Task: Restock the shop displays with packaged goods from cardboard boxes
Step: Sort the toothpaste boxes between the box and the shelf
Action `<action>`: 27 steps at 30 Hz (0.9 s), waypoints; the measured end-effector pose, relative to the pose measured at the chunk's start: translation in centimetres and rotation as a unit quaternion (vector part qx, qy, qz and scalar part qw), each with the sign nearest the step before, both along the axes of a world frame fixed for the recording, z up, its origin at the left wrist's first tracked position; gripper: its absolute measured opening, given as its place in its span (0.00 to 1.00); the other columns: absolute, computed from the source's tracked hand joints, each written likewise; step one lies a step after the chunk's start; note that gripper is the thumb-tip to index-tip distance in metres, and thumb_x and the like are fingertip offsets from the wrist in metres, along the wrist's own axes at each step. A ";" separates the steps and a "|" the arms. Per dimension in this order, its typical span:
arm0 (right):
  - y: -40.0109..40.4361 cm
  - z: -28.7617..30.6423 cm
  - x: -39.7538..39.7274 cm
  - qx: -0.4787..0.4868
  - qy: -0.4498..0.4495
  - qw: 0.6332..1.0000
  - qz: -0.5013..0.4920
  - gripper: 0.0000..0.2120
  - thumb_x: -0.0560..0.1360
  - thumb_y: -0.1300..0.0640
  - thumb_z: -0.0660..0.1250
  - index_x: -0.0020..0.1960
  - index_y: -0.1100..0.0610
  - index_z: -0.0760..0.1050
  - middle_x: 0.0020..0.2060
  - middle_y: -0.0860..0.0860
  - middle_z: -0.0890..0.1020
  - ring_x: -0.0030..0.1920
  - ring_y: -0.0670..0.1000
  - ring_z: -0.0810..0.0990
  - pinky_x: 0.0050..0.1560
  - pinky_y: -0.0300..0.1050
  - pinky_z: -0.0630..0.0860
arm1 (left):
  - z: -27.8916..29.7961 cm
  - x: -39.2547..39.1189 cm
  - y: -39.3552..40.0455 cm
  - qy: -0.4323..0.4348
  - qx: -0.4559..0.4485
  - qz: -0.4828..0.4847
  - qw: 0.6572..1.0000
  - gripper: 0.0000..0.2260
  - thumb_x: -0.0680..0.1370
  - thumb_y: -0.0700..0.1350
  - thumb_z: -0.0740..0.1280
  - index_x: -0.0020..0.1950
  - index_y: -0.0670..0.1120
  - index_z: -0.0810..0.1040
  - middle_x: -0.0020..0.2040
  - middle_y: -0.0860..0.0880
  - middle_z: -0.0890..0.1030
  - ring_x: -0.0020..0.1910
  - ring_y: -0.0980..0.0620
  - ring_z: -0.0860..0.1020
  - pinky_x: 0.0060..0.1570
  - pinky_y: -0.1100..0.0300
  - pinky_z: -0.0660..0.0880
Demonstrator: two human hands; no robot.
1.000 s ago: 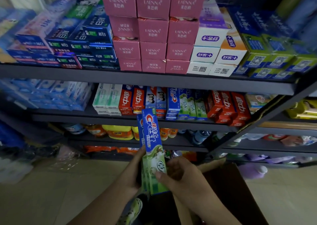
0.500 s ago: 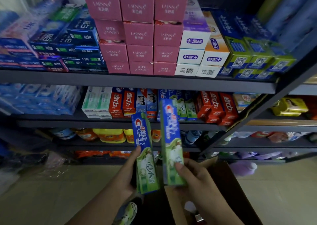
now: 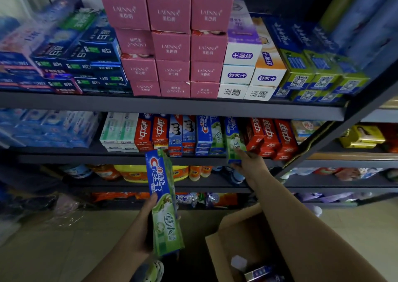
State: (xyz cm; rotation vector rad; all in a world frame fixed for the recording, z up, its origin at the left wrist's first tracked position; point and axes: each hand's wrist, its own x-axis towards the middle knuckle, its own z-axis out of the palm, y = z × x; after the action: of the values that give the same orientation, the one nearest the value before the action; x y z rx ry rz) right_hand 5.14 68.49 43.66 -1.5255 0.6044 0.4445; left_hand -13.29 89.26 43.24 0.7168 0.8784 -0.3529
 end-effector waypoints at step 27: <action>4.2 4.2 -8.3 -0.155 -0.067 0.949 0.266 0.07 0.79 0.47 0.60 0.47 0.48 0.73 0.44 0.49 0.79 0.45 0.50 0.78 0.46 0.45 0.73 | 0.6 0.6 -0.3 0.009 -0.008 -0.035 0.999 0.32 0.64 0.59 0.66 0.64 0.44 0.74 0.57 0.39 0.80 0.55 0.40 0.78 0.51 0.48 0.74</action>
State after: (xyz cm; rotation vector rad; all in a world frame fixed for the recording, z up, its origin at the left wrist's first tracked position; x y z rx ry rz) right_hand -3.18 72.67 47.88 -2.0100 0.1468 0.6701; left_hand -12.67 88.93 43.84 0.7307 0.8689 -0.4291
